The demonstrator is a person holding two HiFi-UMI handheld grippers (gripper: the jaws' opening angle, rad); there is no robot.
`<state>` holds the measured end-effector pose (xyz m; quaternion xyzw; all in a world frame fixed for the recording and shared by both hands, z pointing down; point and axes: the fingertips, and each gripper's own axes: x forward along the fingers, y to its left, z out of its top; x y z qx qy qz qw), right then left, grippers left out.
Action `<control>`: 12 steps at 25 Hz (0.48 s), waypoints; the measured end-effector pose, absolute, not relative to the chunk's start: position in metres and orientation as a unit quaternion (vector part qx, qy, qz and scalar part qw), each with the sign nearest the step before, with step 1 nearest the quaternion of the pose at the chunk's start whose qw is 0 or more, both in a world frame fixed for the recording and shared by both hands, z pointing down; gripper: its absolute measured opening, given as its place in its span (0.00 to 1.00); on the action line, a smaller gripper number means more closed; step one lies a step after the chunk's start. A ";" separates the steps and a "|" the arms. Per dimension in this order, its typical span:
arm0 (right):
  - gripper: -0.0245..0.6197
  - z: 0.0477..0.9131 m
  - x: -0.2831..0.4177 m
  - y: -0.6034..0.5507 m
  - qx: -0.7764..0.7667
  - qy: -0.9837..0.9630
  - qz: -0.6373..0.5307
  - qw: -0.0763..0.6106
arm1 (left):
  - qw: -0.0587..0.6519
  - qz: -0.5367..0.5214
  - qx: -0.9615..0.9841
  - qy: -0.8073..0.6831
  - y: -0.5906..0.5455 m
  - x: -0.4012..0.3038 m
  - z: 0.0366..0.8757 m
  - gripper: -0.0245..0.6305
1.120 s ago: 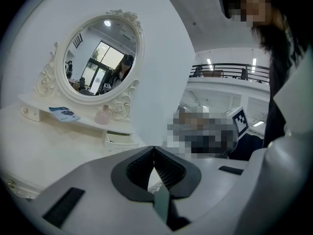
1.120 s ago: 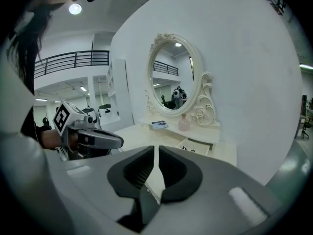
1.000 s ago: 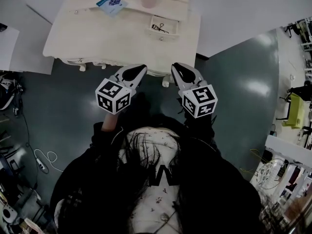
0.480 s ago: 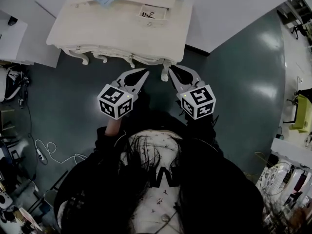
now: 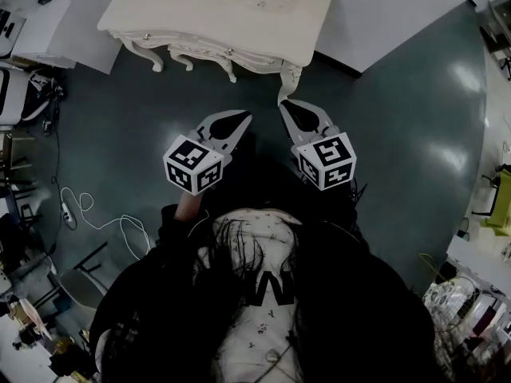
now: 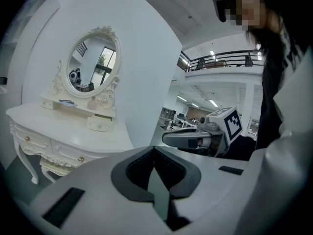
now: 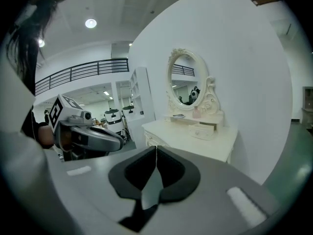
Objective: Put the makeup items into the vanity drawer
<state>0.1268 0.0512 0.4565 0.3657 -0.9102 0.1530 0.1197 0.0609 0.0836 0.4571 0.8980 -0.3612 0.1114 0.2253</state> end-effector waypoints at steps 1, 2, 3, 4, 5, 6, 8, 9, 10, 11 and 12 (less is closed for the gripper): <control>0.06 0.457 0.122 0.058 0.360 -0.913 0.152 0.120 | 0.224 0.112 0.896 -0.366 0.090 0.057 0.456 0.04; 0.06 0.456 0.118 0.064 0.355 -0.915 0.151 0.119 | 0.223 0.112 0.895 -0.369 0.095 0.054 0.455 0.04; 0.06 0.455 0.114 0.069 0.352 -0.917 0.149 0.118 | 0.221 0.112 0.895 -0.372 0.100 0.052 0.454 0.04; 0.06 0.454 0.111 0.073 0.349 -0.918 0.146 0.117 | 0.219 0.111 0.895 -0.374 0.104 0.049 0.453 0.04; 0.06 0.452 0.107 0.077 0.348 -0.919 0.145 0.116 | 0.217 0.110 0.895 -0.374 0.107 0.046 0.451 0.04; 0.06 0.449 0.105 0.079 0.348 -0.920 0.143 0.113 | 0.215 0.110 0.896 -0.374 0.110 0.044 0.449 0.04; 0.06 0.445 0.100 0.084 0.352 -0.919 0.144 0.106 | 0.210 0.112 0.898 -0.369 0.115 0.040 0.445 0.04; 0.05 0.443 0.098 0.086 0.356 -0.917 0.146 0.102 | 0.208 0.113 0.900 -0.366 0.118 0.037 0.443 0.04; 0.05 0.442 0.096 0.088 0.360 -0.916 0.148 0.099 | 0.206 0.113 0.902 -0.362 0.121 0.034 0.441 0.04; 0.05 0.441 0.093 0.090 0.364 -0.914 0.150 0.099 | 0.205 0.114 0.904 -0.358 0.125 0.031 0.439 0.04; 0.05 0.440 0.090 0.093 0.368 -0.912 0.150 0.099 | 0.205 0.114 0.905 -0.356 0.129 0.027 0.437 0.04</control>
